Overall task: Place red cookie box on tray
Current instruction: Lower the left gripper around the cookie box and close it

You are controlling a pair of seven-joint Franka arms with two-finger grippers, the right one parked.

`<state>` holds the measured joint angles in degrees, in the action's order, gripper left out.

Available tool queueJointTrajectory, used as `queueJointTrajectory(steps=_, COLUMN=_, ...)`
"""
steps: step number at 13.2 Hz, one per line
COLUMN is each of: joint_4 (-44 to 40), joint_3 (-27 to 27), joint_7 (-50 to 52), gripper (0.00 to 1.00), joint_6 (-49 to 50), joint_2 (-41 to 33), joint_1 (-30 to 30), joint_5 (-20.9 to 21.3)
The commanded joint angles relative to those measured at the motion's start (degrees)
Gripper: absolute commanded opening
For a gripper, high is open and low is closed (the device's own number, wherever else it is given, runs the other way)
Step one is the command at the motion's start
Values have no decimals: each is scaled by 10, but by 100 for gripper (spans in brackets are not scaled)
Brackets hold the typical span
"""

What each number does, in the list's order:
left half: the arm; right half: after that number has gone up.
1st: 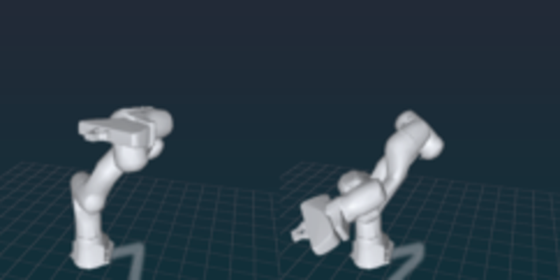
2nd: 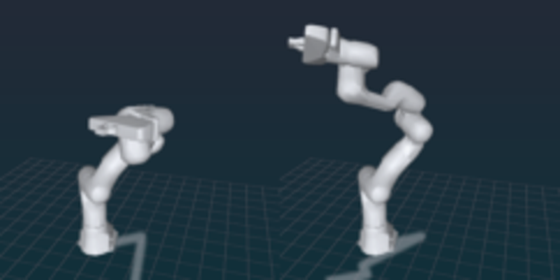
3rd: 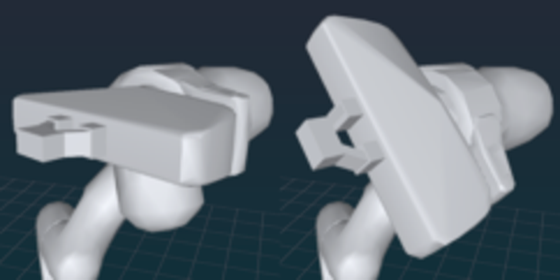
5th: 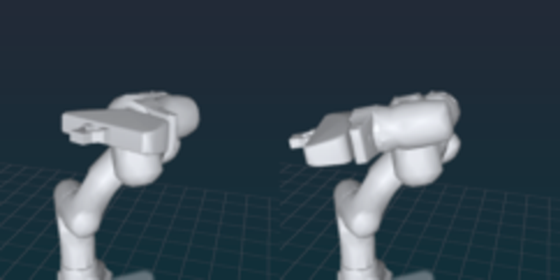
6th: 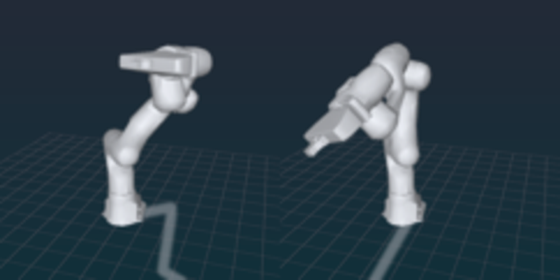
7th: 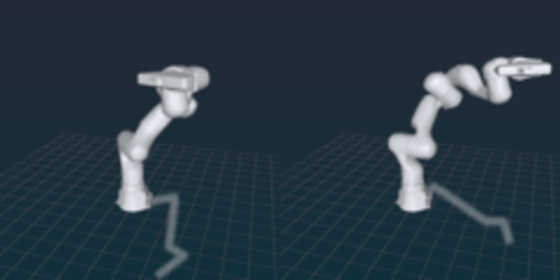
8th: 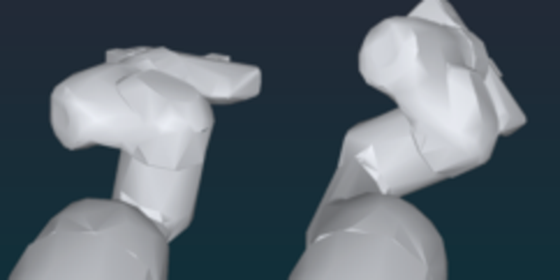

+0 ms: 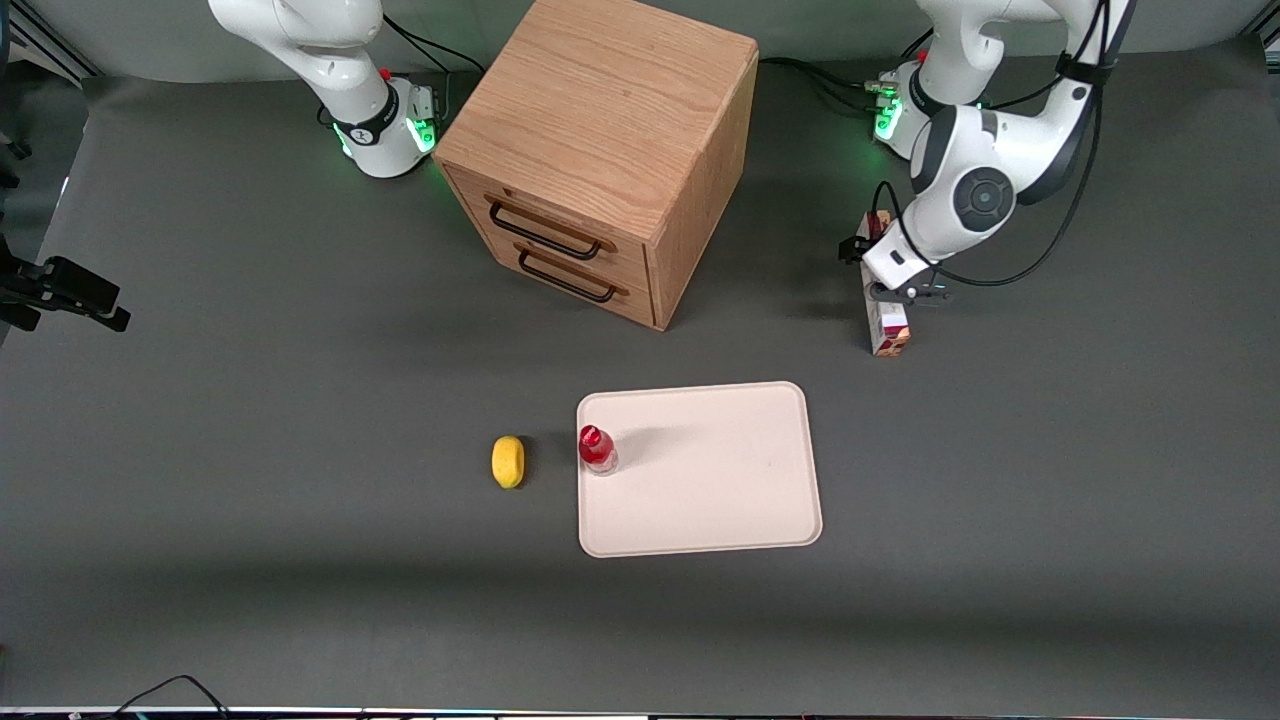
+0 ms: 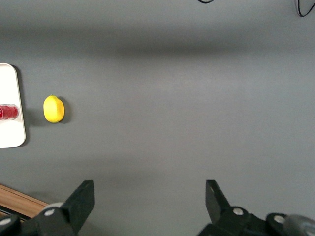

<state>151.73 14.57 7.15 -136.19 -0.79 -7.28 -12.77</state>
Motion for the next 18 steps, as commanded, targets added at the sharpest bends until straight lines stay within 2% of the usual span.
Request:
queueJointTrajectory(steps=1, joint_4=20, joint_3=13, joint_7=7, gripper=100, joint_6=-38, joint_2=9, joint_1=-5, joint_5=-9)
queueJointTrajectory(steps=7, joint_4=48, joint_3=14, joint_7=-11, gripper=100, joint_6=-92, joint_2=11, joint_1=-4, joint_5=-1)
queueJointTrajectory(steps=9, joint_4=48, joint_3=14, joint_7=-13, gripper=95, joint_6=-92, joint_2=12, joint_1=-3, joint_5=-1)
queueJointTrajectory(steps=10, joint_4=48, joint_3=14, joint_7=-13, gripper=89, joint_6=-91, joint_2=12, joint_1=-3, joint_5=-1)
queueJointTrajectory(steps=11, joint_4=48, joint_3=14, joint_7=-13, gripper=59, joint_6=-91, joint_2=12, joint_1=-3, joint_5=-1)
queueJointTrajectory(steps=12, joint_4=48, joint_3=14, joint_7=-13, gripper=16, joint_6=-91, joint_2=12, joint_1=-3, joint_5=-1)
queueJointTrajectory(steps=13, joint_4=48, joint_3=14, joint_7=-13, gripper=0, joint_6=-90, joint_2=12, joint_1=-3, joint_5=-1)
queueJointTrajectory(steps=18, joint_4=45, joint_3=13, joint_7=-13, gripper=0, joint_6=-88, joint_2=12, joint_1=-1, joint_5=0)
